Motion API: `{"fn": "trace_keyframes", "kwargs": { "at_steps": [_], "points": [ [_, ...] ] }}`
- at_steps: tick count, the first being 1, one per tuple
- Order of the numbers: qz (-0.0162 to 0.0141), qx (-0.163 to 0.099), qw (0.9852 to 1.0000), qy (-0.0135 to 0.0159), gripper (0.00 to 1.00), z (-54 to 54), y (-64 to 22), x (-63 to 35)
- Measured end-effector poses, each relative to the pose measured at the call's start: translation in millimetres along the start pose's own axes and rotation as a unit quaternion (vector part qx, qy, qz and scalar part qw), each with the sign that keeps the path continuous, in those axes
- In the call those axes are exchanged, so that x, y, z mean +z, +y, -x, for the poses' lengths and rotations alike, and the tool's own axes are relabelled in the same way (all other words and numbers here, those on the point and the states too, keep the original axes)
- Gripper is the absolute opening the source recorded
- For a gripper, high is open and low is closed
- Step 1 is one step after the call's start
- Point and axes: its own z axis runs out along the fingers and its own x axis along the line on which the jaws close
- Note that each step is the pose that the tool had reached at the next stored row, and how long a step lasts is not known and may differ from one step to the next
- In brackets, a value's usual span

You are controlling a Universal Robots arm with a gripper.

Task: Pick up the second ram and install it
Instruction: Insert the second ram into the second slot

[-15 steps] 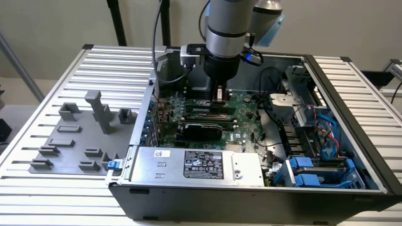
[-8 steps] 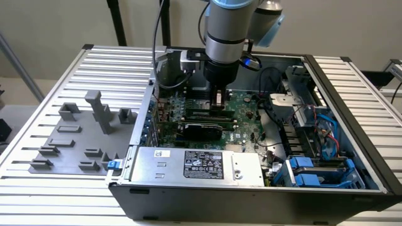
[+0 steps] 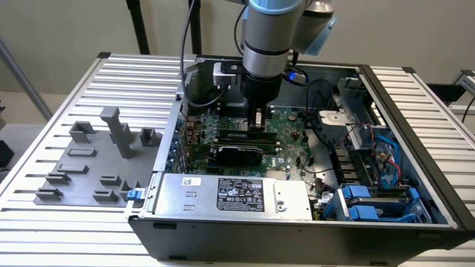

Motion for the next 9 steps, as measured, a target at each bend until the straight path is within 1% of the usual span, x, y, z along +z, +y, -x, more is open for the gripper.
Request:
{"fn": "trace_keyframes", "kwargs": {
  "at_steps": [6, 9],
  "points": [
    [0.0, -0.001, 1.0, 0.0, 0.14, -0.2, -0.3, 1.2],
    [0.0, -0.002, 1.0, 0.0005, 0.14, -0.3, -0.3, 2.3]
  ]
}}
